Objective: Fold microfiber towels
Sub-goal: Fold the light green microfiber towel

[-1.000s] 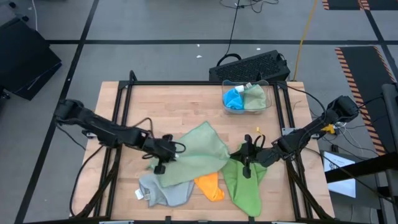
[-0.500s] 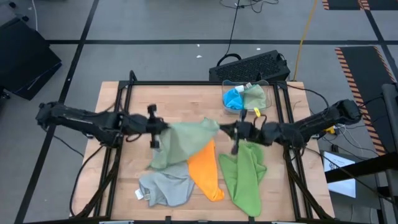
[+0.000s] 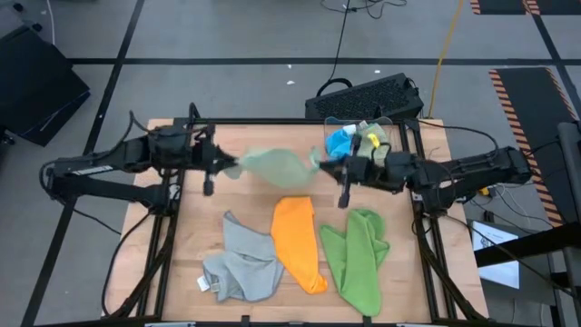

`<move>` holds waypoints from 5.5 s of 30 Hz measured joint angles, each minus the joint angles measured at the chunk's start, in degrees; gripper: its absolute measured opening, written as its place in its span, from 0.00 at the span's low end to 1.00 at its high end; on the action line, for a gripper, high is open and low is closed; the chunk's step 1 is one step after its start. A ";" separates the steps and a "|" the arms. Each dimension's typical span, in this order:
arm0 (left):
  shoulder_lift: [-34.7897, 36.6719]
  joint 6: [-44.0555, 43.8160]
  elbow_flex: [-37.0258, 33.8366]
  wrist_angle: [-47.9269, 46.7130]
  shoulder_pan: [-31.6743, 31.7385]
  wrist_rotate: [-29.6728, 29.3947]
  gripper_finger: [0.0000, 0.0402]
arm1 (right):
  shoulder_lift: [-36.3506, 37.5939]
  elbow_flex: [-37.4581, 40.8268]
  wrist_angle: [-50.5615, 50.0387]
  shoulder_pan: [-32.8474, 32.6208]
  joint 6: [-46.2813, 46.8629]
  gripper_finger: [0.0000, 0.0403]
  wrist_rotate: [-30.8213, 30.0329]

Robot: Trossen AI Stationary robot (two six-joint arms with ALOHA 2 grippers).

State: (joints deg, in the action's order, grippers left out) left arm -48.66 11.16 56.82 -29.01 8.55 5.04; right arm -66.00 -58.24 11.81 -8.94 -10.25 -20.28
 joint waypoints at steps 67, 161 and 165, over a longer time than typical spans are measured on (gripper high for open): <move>-20.07 -60.55 -20.37 -9.35 -28.11 -10.83 0.37 | -17.15 17.44 -7.95 -10.30 34.63 0.00 -2.14; -31.41 -35.19 -30.84 10.62 -36.41 -48.04 0.04 | -17.15 17.40 -6.06 -9.86 30.50 0.00 -3.87; -29.16 -32.01 -26.66 8.05 -37.17 -49.77 0.02 | -15.27 17.40 -5.78 -10.57 30.54 0.00 -5.22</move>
State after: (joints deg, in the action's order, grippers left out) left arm -77.82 -20.84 30.16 -20.96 -28.62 -44.73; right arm -81.28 -40.84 6.03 -19.52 20.29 -25.50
